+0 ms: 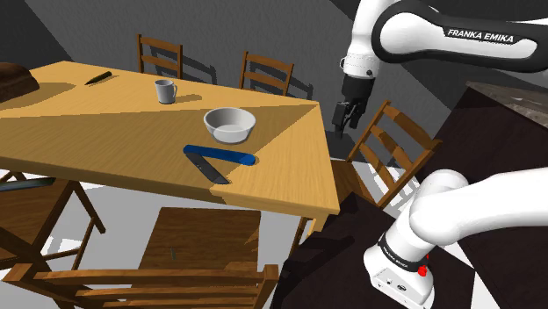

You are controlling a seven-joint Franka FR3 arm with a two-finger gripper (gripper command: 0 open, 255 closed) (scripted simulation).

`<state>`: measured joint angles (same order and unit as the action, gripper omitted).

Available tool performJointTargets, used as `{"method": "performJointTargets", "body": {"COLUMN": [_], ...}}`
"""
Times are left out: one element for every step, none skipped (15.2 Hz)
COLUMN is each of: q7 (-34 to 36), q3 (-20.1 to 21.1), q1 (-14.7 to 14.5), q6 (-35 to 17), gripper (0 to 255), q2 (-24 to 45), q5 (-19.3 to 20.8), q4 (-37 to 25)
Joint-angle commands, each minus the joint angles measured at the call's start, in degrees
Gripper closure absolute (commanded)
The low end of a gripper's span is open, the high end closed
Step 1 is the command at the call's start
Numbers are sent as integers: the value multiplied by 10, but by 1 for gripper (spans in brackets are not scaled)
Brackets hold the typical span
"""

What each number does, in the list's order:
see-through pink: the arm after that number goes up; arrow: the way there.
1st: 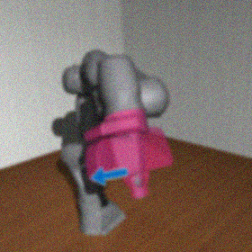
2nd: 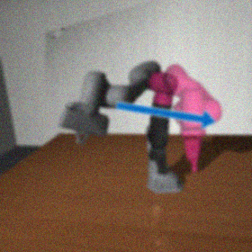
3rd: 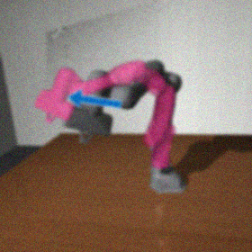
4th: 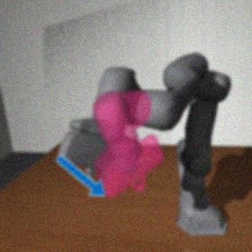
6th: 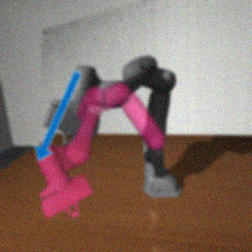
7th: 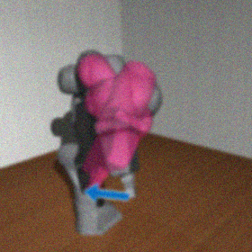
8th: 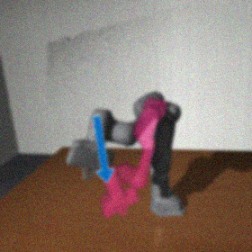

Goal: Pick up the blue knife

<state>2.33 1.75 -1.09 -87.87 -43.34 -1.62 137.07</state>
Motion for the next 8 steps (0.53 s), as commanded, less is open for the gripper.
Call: {"method": "performJointTargets", "body": {"q7": [0,6,12,18,24,30,36,42], "q3": [0,7,13,20,26,32,39,45], "q1": [0,-3,-5,-8,-10,-12,-15,-17], "q6": [0,-17,-33,-49,-65,-81,-96,-111], "gripper": [0,0,0,0,0,0,0,0], "q2": [0,15,31,47,64,81,99,117], "q5": [0,-5,-9,-14,-17,-21,-24,-26], "q4": [0,0,-2,-4,-6,-10,-14,-19]}}
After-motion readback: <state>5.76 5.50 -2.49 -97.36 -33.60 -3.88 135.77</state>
